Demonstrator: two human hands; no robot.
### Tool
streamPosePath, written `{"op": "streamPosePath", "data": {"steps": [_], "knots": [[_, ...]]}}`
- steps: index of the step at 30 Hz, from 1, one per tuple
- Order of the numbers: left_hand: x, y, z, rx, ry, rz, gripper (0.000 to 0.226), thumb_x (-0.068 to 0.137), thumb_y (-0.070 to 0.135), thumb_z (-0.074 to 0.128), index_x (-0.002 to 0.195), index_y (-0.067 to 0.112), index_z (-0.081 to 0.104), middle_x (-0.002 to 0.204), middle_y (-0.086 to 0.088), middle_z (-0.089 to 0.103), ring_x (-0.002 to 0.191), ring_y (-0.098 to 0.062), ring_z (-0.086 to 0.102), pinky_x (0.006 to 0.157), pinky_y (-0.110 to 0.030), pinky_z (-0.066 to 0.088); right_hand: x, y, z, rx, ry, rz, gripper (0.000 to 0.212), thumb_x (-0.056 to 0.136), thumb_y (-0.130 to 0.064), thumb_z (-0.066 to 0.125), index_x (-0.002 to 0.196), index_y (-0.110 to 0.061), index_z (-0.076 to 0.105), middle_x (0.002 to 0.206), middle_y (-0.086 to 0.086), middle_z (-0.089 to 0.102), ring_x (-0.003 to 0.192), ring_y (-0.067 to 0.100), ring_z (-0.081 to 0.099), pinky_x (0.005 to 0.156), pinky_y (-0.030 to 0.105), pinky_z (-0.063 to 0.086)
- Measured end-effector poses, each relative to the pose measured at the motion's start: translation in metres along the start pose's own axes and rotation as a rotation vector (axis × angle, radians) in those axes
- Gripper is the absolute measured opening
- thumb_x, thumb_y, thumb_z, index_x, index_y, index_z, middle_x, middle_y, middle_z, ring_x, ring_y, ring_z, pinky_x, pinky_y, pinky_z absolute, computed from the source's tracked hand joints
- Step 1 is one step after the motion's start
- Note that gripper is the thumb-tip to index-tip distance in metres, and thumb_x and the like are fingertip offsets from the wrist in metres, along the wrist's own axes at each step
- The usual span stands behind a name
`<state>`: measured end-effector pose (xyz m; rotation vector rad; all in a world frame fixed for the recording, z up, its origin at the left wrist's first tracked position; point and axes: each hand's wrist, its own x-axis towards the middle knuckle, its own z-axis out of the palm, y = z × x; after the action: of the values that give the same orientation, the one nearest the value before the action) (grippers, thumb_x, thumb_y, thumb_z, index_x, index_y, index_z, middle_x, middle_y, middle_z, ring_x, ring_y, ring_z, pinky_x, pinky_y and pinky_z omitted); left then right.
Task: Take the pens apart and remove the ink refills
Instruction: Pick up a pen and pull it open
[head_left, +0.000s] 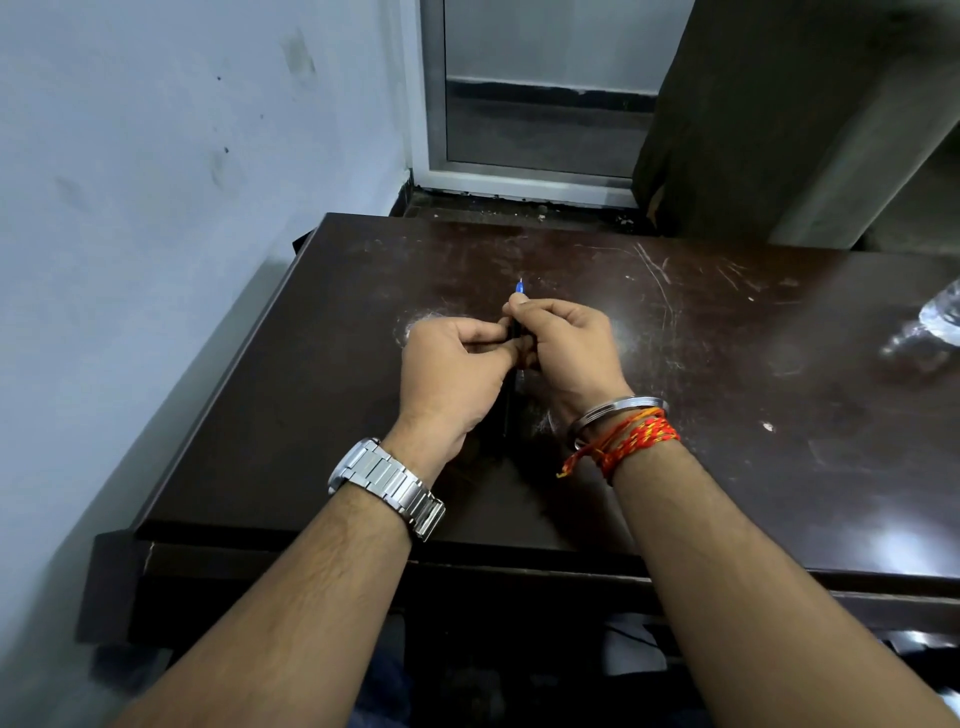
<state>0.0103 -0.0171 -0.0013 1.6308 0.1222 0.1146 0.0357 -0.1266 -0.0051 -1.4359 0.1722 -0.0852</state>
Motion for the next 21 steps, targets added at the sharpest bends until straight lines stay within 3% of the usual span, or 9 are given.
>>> {"op": "streamPosePath", "data": {"steps": [3, 7, 11, 15, 18, 21], "knots": [[-0.0012, 0.0008, 0.0002, 0.018, 0.027, -0.01, 0.014, 0.073, 0.009, 0.086, 0.082, 0.016, 0.078, 0.067, 0.003, 0.077, 0.068, -0.009, 0.074, 0.068, -0.027, 0.061, -0.0009, 0.0002, -0.0007, 0.003, 0.02, -0.028, 0.021, 0.077, -0.036, 0.079, 0.075, -0.017, 0.073, 0.063, -0.003, 0.066, 0.058, 0.014, 0.06, 0.061, 0.031, 0.052], [0.0, 0.0006, -0.0013, 0.038, 0.057, -0.018, 0.019, 0.068, 0.01, 0.09, 0.083, 0.014, 0.079, 0.071, -0.003, 0.077, 0.071, -0.017, 0.075, 0.072, -0.038, 0.063, 0.0001, 0.0035, -0.0023, 0.023, 0.038, -0.067, 0.01, 0.083, -0.015, 0.076, 0.089, -0.014, 0.068, 0.069, -0.001, 0.07, 0.07, 0.019, 0.065, 0.071, 0.04, 0.057], [-0.0013, 0.0019, -0.0025, 0.044, 0.074, -0.008, 0.025, 0.061, 0.012, 0.094, 0.078, 0.017, 0.077, 0.071, -0.002, 0.077, 0.071, -0.018, 0.076, 0.072, -0.041, 0.064, 0.0011, 0.0008, -0.0014, 0.081, 0.007, -0.049, 0.009, 0.094, -0.007, 0.06, 0.096, -0.013, 0.065, 0.073, 0.002, 0.075, 0.073, 0.02, 0.07, 0.068, 0.038, 0.059], [-0.0013, 0.0016, -0.0017, 0.062, 0.087, -0.017, 0.025, 0.061, 0.013, 0.094, 0.076, 0.018, 0.075, 0.07, -0.002, 0.077, 0.069, -0.016, 0.076, 0.071, -0.043, 0.064, -0.0011, 0.0034, 0.0005, 0.002, 0.051, -0.079, 0.017, 0.084, -0.022, 0.076, 0.095, -0.015, 0.066, 0.077, 0.001, 0.07, 0.073, 0.018, 0.065, 0.068, 0.035, 0.055], [-0.0013, 0.0016, -0.0024, 0.065, 0.098, -0.021, 0.029, 0.061, 0.012, 0.094, 0.079, 0.017, 0.073, 0.072, -0.001, 0.077, 0.07, -0.013, 0.075, 0.072, -0.041, 0.064, -0.0002, 0.003, -0.0007, 0.013, 0.007, -0.081, 0.009, 0.092, -0.012, 0.066, 0.098, -0.017, 0.063, 0.073, 0.0, 0.074, 0.075, 0.02, 0.071, 0.072, 0.039, 0.06], [-0.0019, 0.0022, -0.0032, 0.069, 0.103, -0.013, 0.031, 0.059, 0.014, 0.095, 0.08, 0.016, 0.072, 0.072, -0.001, 0.076, 0.069, -0.013, 0.075, 0.07, -0.041, 0.064, -0.0013, -0.0006, 0.0002, 0.079, -0.001, -0.036, 0.011, 0.095, -0.019, 0.062, 0.104, -0.012, 0.063, 0.083, 0.003, 0.075, 0.06, 0.012, 0.068, 0.057, 0.029, 0.057]]}}
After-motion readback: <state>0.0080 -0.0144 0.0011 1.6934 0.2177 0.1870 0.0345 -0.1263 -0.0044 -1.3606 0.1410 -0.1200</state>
